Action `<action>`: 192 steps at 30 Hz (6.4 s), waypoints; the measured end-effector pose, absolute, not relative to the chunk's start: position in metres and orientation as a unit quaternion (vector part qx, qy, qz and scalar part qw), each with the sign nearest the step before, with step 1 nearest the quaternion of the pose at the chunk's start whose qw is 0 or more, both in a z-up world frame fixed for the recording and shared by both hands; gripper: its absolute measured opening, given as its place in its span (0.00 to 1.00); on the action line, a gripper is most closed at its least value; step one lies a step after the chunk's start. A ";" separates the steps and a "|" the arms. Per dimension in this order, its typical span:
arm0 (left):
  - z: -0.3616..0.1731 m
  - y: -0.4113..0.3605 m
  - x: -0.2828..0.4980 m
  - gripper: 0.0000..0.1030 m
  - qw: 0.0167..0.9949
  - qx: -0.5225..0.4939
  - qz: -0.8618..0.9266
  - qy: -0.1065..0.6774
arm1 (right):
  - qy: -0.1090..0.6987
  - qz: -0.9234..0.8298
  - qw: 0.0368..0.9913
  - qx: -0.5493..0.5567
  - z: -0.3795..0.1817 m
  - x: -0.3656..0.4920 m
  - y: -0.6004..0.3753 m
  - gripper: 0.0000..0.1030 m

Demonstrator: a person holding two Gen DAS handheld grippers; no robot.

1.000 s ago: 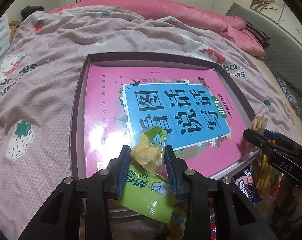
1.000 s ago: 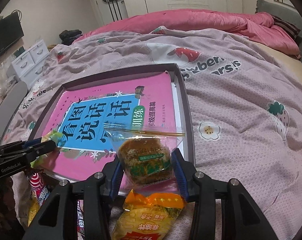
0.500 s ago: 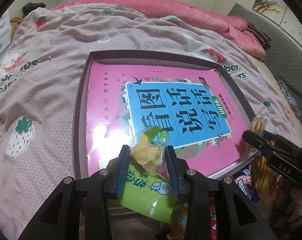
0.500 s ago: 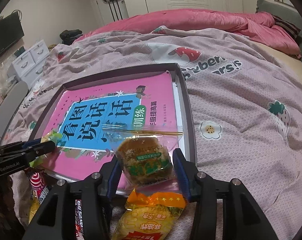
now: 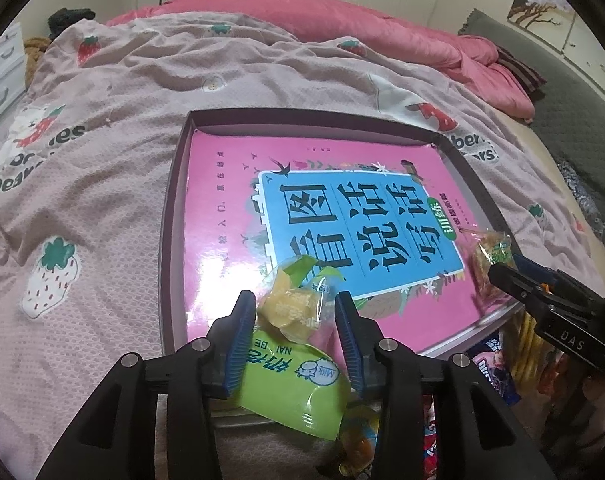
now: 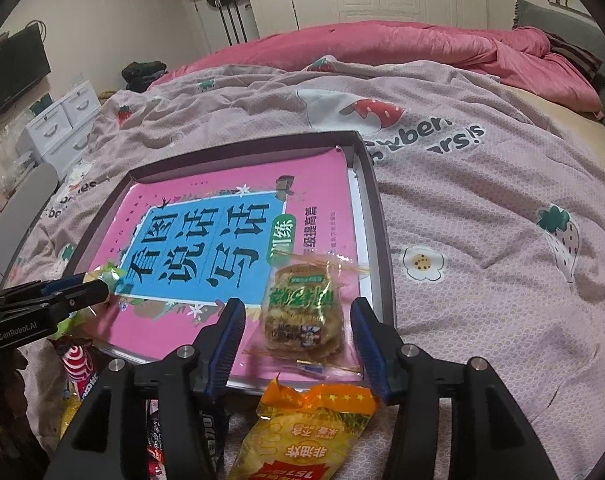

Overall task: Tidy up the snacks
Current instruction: 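Carry pastry into tray and open right gripper while left carries green bag over tray, then lower green snack bag into tray and open left gripper, then withdraw both open grippers from the tray back toward the snack pile, then grasp yellow snack bar with left gripper while right gripper grasps yellow-orange bread bag, then lift yellow snack bar over tray with left gripper while right lifts bread bag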

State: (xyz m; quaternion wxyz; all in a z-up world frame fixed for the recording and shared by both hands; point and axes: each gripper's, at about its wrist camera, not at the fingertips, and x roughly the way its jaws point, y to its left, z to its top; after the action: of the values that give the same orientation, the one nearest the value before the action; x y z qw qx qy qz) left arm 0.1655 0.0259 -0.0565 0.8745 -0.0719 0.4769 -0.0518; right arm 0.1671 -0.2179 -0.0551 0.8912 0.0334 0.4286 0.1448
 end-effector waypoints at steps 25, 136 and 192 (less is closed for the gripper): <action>-0.023 0.040 0.150 0.59 0.885 -0.092 -0.035 0.455 | 0.347 0.175 0.920 0.054 -0.015 0.147 -0.223 0.64; -0.068 0.007 0.085 0.24 0.824 -0.101 -0.116 0.545 | 0.451 0.149 0.876 0.080 -0.060 0.105 -0.229 0.38; 0.022 0.030 0.090 0.18 0.904 -0.097 -0.085 0.408 | 0.325 0.181 0.924 0.093 -0.004 0.088 -0.240 0.37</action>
State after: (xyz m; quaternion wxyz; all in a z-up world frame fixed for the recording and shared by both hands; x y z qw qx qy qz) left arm 0.0899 0.0298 0.0222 0.9036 -0.0969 0.4084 -0.0853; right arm 0.0884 -0.2400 -0.0040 0.9235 0.0932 0.3250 0.1810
